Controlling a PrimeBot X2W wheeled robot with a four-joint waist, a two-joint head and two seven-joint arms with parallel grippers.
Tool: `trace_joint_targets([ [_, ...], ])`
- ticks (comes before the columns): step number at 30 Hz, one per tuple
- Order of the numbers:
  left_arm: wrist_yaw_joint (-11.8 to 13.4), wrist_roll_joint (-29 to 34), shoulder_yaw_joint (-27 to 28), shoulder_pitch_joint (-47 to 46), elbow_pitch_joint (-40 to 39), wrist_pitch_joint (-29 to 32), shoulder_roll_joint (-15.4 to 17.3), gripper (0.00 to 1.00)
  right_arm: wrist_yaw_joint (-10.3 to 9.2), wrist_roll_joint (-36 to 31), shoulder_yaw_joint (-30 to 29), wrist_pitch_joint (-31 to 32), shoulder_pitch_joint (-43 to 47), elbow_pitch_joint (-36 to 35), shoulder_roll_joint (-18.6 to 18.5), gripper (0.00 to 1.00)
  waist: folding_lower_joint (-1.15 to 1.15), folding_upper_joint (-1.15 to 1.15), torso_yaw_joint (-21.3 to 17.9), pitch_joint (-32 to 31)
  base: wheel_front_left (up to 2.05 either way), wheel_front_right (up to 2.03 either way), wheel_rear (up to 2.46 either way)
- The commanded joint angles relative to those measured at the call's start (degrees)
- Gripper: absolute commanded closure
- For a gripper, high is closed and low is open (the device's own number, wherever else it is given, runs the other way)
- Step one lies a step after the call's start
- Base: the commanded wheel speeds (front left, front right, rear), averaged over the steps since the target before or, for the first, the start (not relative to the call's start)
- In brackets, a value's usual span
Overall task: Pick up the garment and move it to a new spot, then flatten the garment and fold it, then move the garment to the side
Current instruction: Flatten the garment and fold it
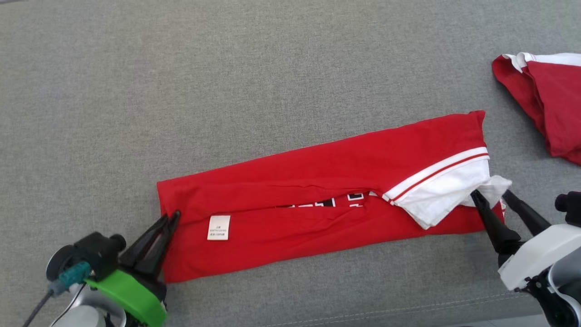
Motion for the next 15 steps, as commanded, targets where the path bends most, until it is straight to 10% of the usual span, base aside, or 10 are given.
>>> trace_joint_targets([
  [1,-0.4,1.59,-0.47,1.22,-0.16,-0.59,0.94,0.0,-0.02,0.05,-0.45,-0.43,0.57,-0.16,-0.65,0.0,0.0,0.0,-0.06,-0.21,0.0,0.0,0.0],
  [5,0.39,10.45,-2.92,3.31,-0.3,-2.18,4.9,0.0,-0.02,1.58,-2.23,0.56,2.03,-2.62,-2.68,0.0,0.0,0.0,-0.07,-0.63,0.0,0.0,0.0],
  [8,5.5,16.32,-1.77,5.69,0.66,-2.85,7.15,0.0,-0.01,4.44,-5.84,2.19,3.08,-5.81,-5.06,0.0,0.0,0.0,-0.11,-0.84,0.0,0.0,0.0],
  [15,14.02,17.28,9.69,10.99,-5.76,-2.95,1.86,0.0,-0.01,6.3,-9.96,7.78,-0.96,-4.2,-7.61,0.0,0.0,0.0,-0.17,-1.29,0.0,0.0,0.0],
])
